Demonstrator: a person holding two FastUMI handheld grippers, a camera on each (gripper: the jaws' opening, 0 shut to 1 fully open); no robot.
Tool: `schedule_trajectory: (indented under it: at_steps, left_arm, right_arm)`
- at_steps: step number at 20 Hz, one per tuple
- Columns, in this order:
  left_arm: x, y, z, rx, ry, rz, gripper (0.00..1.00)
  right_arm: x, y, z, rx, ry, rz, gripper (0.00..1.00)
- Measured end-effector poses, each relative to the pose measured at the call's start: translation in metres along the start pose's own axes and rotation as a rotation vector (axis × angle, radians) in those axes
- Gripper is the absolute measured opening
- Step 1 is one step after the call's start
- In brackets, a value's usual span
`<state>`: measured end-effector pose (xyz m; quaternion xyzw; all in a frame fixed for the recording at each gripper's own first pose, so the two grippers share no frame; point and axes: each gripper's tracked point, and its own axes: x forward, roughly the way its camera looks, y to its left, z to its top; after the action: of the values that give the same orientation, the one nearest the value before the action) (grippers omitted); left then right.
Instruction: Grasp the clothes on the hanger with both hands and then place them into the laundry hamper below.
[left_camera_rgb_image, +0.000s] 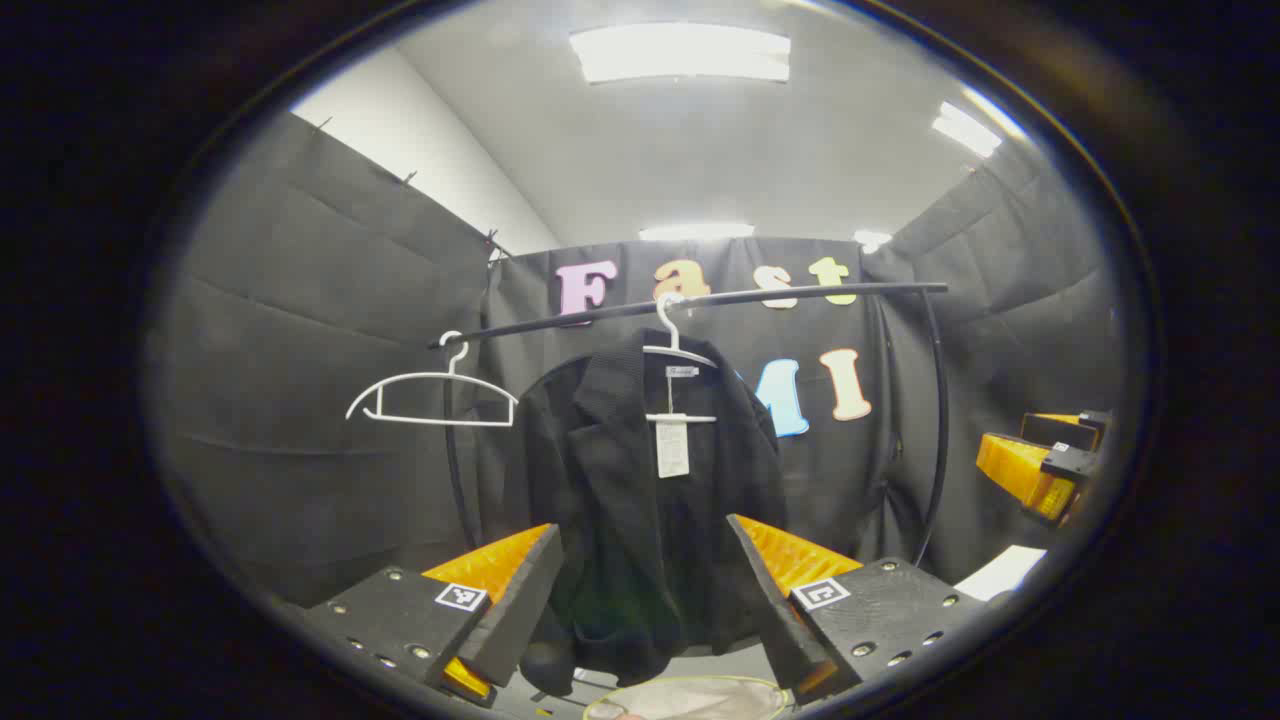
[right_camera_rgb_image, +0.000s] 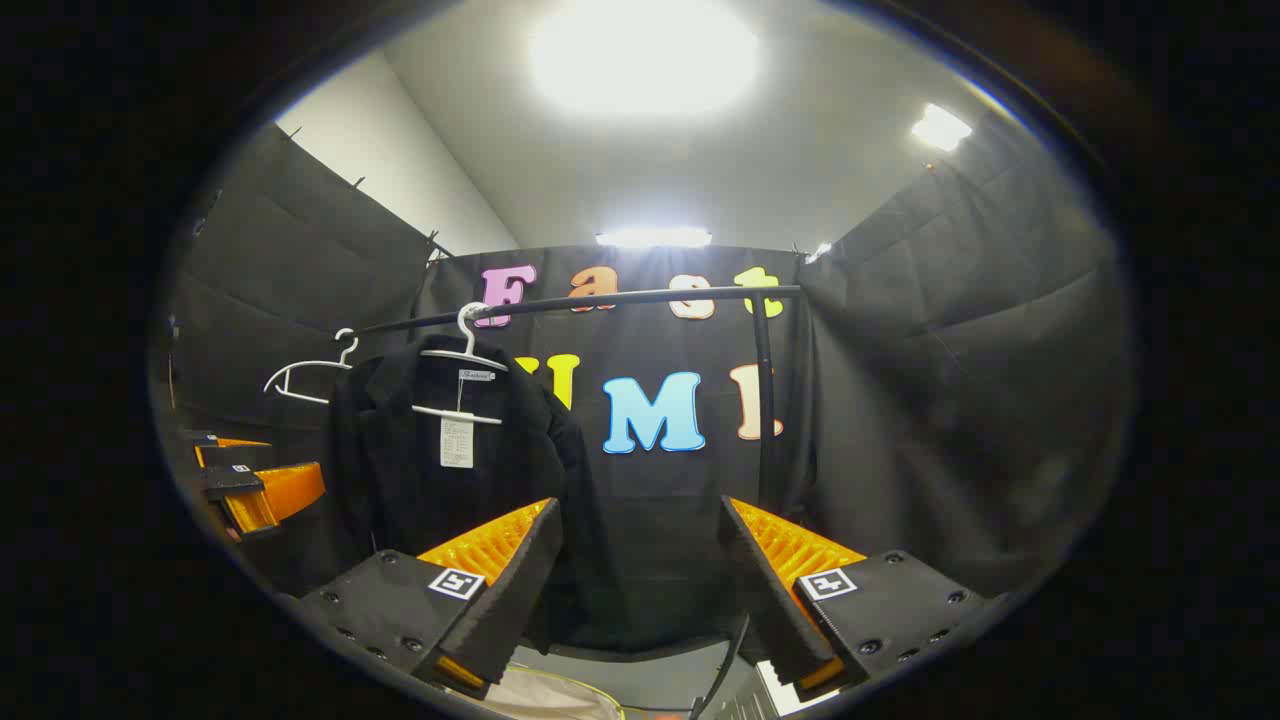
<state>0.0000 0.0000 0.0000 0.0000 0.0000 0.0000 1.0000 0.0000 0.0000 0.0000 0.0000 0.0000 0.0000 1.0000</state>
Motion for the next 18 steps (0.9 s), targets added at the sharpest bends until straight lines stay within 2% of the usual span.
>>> schedule_trajectory:
  at_steps: [6,18]
  left_arm:
    - [-0.007,0.008,0.004,-0.005,-0.017,0.029,0.94]
    - [-0.001,0.001,-0.002,0.008,0.003,-0.009,0.94]
  right_arm:
    - [-0.013,-0.01,-0.001,-0.007,0.011,-0.034,0.96]
    - [-0.018,-0.02,-0.01,0.001,0.04,-0.077,0.98]
